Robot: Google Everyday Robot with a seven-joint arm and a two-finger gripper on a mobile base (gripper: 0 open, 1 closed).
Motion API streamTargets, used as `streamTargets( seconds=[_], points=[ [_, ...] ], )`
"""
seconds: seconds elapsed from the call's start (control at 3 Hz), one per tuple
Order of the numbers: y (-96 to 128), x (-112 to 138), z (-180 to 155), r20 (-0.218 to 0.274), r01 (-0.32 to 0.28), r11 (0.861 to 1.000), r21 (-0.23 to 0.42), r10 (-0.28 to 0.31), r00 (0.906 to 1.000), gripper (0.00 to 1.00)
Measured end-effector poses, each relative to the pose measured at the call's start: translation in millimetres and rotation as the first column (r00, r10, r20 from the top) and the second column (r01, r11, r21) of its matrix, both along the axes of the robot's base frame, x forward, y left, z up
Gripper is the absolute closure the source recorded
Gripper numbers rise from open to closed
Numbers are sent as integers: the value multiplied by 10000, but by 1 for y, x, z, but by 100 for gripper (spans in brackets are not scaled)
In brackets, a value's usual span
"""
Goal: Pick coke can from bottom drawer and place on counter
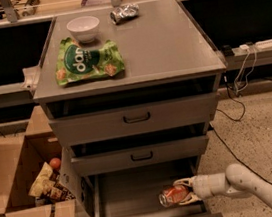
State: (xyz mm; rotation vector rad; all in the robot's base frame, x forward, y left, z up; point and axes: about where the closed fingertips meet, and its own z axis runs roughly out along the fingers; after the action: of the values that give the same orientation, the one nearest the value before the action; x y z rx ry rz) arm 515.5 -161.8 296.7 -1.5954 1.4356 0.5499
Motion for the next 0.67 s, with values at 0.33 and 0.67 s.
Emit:
streamTargets(
  seconds=[0.33,0.67],
  points=[
    [20,-10,43,220,-580,9978,320,573,9981,100],
    [48,-23,111,914,-1302,9901,523,1251,9879,100]
  ],
)
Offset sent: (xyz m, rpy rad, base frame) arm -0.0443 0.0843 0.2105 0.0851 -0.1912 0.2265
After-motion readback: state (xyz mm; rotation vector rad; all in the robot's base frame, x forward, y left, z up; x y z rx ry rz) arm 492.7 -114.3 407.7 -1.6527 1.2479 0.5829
